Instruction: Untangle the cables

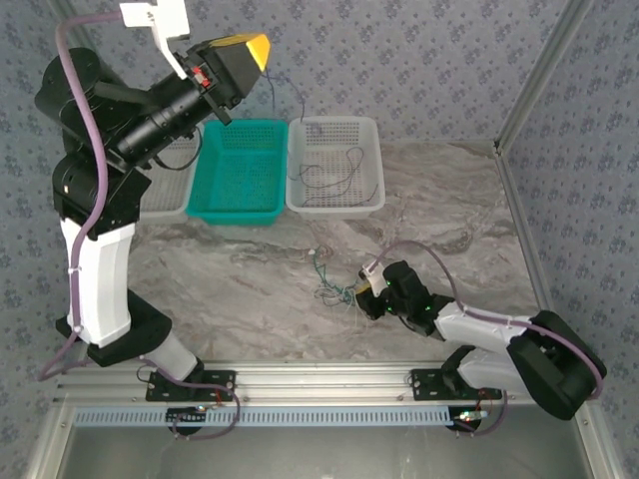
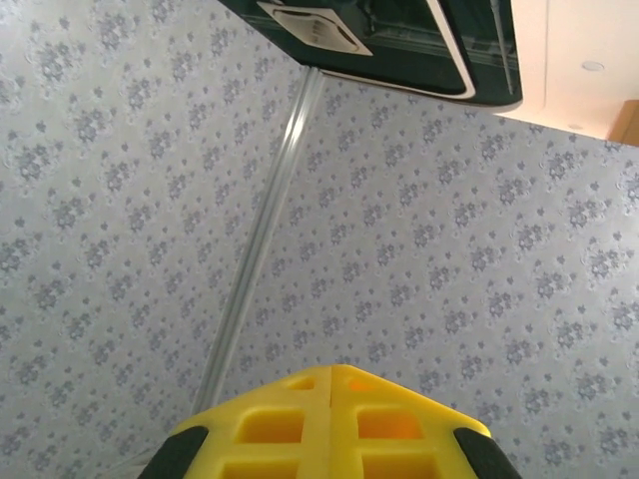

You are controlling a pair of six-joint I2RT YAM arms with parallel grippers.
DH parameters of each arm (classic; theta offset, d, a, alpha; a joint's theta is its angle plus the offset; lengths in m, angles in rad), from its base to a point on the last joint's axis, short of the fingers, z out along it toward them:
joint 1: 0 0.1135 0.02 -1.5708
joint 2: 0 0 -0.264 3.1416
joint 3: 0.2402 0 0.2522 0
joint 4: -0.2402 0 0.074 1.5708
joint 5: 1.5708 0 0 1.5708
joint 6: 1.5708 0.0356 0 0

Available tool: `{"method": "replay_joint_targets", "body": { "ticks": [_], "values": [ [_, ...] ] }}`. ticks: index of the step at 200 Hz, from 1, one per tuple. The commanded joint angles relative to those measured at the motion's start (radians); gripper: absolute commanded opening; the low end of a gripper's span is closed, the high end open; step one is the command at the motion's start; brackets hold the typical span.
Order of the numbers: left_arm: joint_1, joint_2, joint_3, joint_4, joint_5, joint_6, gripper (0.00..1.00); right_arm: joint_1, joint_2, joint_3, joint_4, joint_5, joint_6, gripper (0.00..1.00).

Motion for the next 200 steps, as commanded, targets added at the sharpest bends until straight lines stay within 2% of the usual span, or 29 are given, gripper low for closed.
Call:
{"method": "replay_joint_targets", "body": {
  "ticks": [1,11,25,37,63,91,112,134,152,175,200],
  "values": [
    [-0.020,0.048,-0.032,-0.041,0.031,0.008,0.00,0.004,-0.126,0.038,-0.075,0.011,0.015,0.38],
    [-0.023,0.048,-0.033,-0.045,0.023,0.015,0.00,0.002,-0.195,0.081,-0.140,0.024,0.009,0.63],
    [-0.024,0.044,-0.033,-0.075,0.011,0.024,0.00,0.000,-0.296,0.138,-0.205,0.049,-0.003,0.88],
    [-0.024,0.042,-0.033,-0.078,0.006,0.026,0.00,-0.002,-0.366,0.183,-0.230,0.062,-0.017,1.00],
    [-0.025,0.048,-0.032,-0.058,-0.025,0.038,0.00,-0.028,-0.414,0.311,-0.266,0.028,-0.054,1.00],
    [-0.024,0.087,-0.032,0.026,-0.125,0.089,0.00,-0.028,-0.326,0.524,-0.388,-0.013,-0.125,1.00],
    [-0.017,0.144,-0.030,0.095,-0.181,0.131,0.00,-0.020,-0.279,0.624,-0.416,0.028,-0.121,1.00],
    [0.004,0.248,0.000,0.201,-0.115,0.120,0.00,-0.006,-0.282,0.647,-0.417,0.148,-0.079,0.99],
    [0.014,0.381,0.137,0.179,-0.099,0.118,0.00,-0.002,-0.308,0.640,-0.436,0.222,-0.051,0.99],
    [0.039,0.555,0.324,0.113,-0.122,0.116,0.00,0.000,-0.353,0.630,-0.478,0.243,-0.029,0.99],
    [0.080,0.655,0.340,0.111,-0.099,0.081,0.00,0.005,-0.400,0.617,-0.522,0.232,-0.004,1.00]
  ]
}}
